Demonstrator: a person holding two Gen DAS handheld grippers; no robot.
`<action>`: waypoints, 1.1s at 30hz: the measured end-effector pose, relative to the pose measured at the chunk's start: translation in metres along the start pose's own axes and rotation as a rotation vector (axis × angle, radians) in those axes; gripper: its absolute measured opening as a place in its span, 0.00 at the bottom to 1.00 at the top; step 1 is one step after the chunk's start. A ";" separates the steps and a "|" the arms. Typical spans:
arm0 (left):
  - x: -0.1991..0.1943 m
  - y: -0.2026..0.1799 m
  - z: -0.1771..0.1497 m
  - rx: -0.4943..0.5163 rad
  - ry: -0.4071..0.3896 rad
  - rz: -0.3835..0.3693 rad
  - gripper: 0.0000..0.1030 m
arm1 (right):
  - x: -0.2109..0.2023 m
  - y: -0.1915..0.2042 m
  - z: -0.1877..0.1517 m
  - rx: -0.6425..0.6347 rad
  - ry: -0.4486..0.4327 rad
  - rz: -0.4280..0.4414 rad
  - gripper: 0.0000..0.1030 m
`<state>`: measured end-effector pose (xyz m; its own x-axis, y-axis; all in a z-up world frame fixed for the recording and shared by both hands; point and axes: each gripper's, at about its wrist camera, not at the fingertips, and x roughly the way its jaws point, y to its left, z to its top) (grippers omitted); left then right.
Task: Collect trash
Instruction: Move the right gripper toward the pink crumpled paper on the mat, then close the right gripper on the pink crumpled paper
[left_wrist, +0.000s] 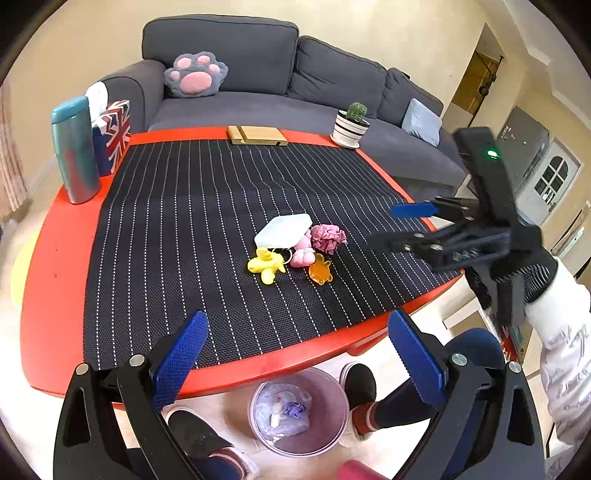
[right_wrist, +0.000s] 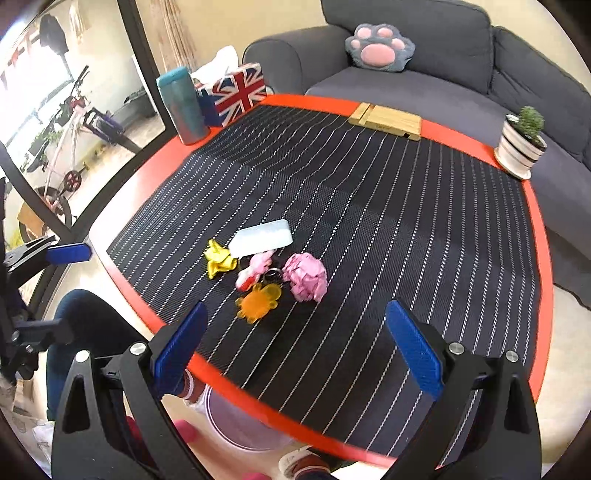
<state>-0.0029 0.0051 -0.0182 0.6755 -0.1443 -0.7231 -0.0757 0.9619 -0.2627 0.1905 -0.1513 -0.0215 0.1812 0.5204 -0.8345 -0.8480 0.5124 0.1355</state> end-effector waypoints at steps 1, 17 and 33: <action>0.000 0.001 0.000 -0.002 0.000 0.000 0.92 | 0.005 -0.001 0.003 -0.013 0.010 -0.003 0.93; -0.001 0.013 -0.003 -0.039 0.005 0.006 0.92 | 0.059 -0.005 0.018 -0.119 0.130 0.025 0.66; 0.002 0.016 -0.004 -0.052 0.011 -0.002 0.92 | 0.064 -0.001 0.015 -0.125 0.117 0.020 0.27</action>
<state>-0.0059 0.0189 -0.0264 0.6677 -0.1492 -0.7293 -0.1121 0.9484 -0.2967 0.2110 -0.1080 -0.0672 0.1104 0.4428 -0.8898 -0.9076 0.4099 0.0914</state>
